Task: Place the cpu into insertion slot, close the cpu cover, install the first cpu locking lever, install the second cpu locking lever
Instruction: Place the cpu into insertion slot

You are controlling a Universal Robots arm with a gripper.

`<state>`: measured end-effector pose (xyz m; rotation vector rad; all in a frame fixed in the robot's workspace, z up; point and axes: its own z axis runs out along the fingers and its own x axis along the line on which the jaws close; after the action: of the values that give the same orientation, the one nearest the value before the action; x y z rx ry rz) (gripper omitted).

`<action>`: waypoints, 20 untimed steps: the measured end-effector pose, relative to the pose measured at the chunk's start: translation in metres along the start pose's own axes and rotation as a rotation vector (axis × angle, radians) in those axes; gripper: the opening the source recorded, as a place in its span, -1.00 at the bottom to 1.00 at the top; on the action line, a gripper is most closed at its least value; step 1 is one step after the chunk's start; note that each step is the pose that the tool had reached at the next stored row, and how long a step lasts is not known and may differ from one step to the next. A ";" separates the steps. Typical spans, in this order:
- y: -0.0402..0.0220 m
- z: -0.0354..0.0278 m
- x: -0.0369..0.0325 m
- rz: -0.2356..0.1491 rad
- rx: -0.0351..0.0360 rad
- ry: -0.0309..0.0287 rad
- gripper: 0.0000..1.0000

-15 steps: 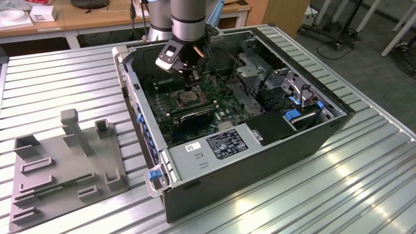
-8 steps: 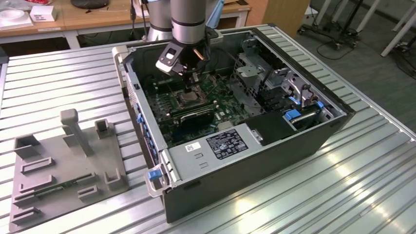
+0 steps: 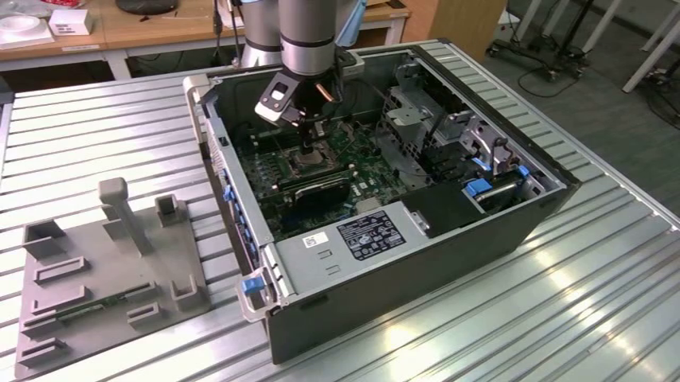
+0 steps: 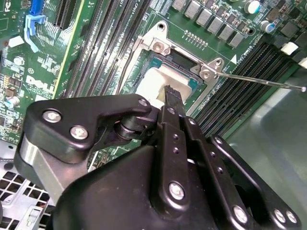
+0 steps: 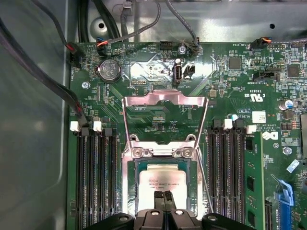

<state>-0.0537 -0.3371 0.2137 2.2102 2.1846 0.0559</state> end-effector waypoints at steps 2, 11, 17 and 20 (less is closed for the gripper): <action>0.0000 0.0002 0.0000 0.000 -0.0001 0.0002 -0.79; 0.0026 0.0076 0.0001 0.000 -0.0001 0.0002 -0.79; 0.0026 0.0108 0.0001 0.000 -0.0002 0.0003 -0.79; 0.0026 0.0109 0.0010 0.000 -0.0002 0.0003 -0.79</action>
<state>-0.0506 -0.3361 0.2030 2.2102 2.1847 0.0564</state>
